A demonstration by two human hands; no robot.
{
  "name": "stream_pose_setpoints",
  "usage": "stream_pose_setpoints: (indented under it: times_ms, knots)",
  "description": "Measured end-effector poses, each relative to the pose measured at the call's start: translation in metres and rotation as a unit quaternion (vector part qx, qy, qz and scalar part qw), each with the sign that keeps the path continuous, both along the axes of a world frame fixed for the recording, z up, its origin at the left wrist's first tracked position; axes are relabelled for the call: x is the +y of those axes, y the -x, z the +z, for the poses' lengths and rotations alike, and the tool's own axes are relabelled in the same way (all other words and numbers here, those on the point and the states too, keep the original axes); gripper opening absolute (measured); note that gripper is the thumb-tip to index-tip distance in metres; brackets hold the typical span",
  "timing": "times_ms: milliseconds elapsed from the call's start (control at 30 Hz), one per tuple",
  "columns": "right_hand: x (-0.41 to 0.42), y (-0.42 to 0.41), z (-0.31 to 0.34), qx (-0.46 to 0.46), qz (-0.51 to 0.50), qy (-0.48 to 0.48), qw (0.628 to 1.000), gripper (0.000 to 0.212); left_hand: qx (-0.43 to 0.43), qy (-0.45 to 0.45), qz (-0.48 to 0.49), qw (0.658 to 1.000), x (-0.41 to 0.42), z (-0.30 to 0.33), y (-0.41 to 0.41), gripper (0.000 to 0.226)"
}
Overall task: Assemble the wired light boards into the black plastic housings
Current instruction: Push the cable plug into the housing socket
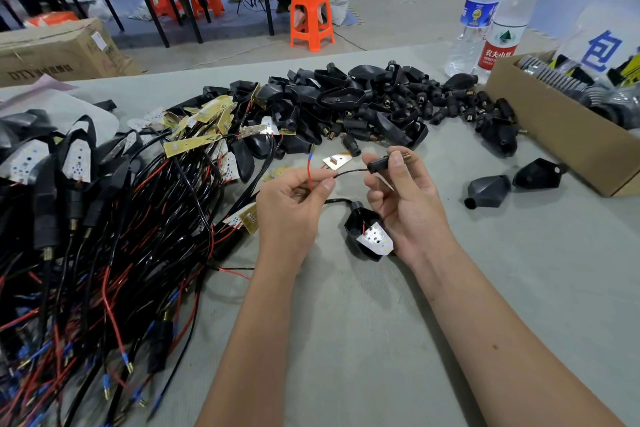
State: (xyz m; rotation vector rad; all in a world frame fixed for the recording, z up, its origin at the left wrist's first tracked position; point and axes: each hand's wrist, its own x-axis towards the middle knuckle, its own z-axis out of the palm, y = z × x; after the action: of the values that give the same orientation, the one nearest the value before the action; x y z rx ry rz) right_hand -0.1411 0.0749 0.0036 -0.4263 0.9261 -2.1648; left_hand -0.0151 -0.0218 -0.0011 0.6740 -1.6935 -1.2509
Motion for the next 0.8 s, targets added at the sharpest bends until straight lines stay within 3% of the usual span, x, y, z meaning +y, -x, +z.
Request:
stream_pose_setpoints:
  times_ms: [267, 367, 567, 800]
  knots:
    - [-0.004, -0.004, -0.001, 0.026, 0.080, -0.017, 0.996, 0.023, 0.002, 0.021, -0.009, 1.000, 0.009, 0.001, 0.009, 0.023]
    - [-0.004, -0.003, -0.002, 0.018, 0.105, 0.000, 0.994, 0.014, 0.028, 0.007, 0.009, 1.000, 0.007, 0.000, 0.005, 0.022]
    - [-0.008, -0.008, -0.003, -0.023, 0.088, 0.012, 0.996, 0.009, 0.049, 0.004, -0.017, 0.999, 0.007, 0.006, 0.003, 0.004]
    - [-0.010, -0.002, -0.006, -0.062, 0.037, 0.000, 0.997, 0.007, 0.106, 0.020, -0.020, 0.994, 0.013, 0.020, 0.004, 0.011]
